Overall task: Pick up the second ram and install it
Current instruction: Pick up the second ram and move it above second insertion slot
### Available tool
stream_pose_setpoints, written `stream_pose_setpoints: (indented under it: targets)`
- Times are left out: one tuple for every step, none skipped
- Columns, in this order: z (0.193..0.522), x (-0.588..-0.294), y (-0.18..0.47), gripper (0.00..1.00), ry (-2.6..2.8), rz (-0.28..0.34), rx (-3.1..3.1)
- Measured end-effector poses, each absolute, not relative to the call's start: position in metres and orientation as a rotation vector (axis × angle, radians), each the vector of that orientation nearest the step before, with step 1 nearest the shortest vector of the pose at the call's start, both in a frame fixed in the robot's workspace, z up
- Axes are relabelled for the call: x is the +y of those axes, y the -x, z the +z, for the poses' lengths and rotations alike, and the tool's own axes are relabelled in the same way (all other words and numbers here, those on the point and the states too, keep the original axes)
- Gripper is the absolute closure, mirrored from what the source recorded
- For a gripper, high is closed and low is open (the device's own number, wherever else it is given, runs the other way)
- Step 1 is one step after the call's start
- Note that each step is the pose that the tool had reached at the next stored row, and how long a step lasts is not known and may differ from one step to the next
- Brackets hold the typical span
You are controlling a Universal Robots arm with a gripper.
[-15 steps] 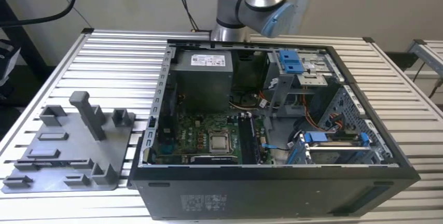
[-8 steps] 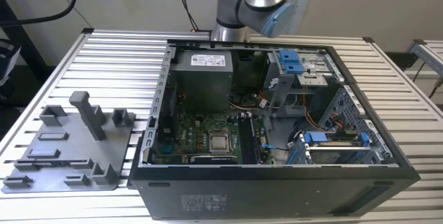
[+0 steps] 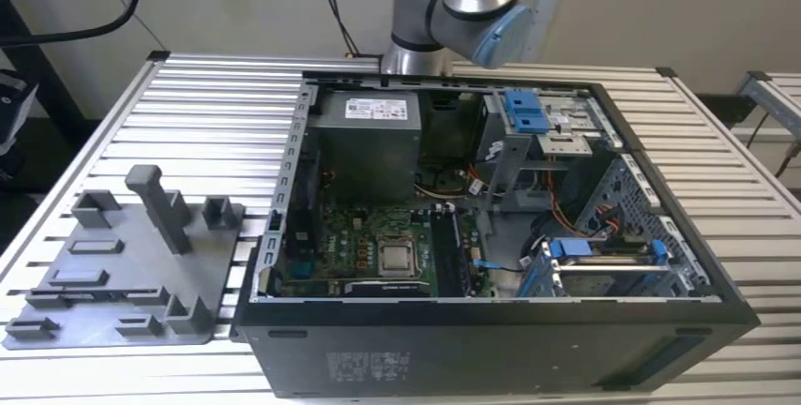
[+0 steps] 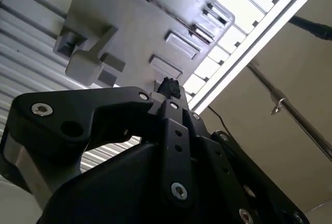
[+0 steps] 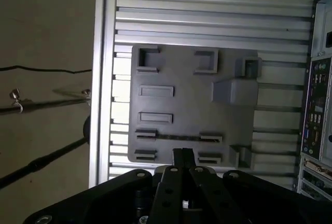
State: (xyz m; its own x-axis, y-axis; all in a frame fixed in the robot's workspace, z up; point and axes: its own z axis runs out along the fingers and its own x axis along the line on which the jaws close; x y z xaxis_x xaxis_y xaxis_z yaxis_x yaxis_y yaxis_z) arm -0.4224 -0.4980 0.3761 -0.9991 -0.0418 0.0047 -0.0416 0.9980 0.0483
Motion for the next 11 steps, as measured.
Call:
stream_pose_setpoints:
  targets:
    - [0.3759, -0.4980, 0.4224, 0.89, -0.087, -0.075, -3.133]
    - [0.3758, -0.4980, 0.4225, 0.89, -0.116, -0.075, -3.132]
    - [0.3758, -0.4980, 0.4226, 0.89, -0.143, -0.074, -3.130]
    - [0.3756, -0.4980, 0.4226, 0.89, -0.170, -0.074, -3.129]
    - [0.3755, -0.4979, 0.4228, 0.89, -0.193, -0.073, -3.127]
    - [0.3754, -0.4978, 0.4230, 0.89, -0.212, -0.071, -3.125]
    - [0.3754, -0.4976, 0.4232, 0.89, -0.229, -0.070, -3.124]
    - [0.3753, -0.4973, 0.4234, 0.89, -0.244, -0.068, -3.122]
    - [0.3754, -0.4970, 0.4236, 0.89, -0.257, -0.065, -3.121]
    - [0.3752, -0.4968, 0.4238, 0.89, -0.270, -0.064, -3.120]
    - [0.3750, -0.4968, 0.4238, 0.89, -0.284, -0.063, -3.119]
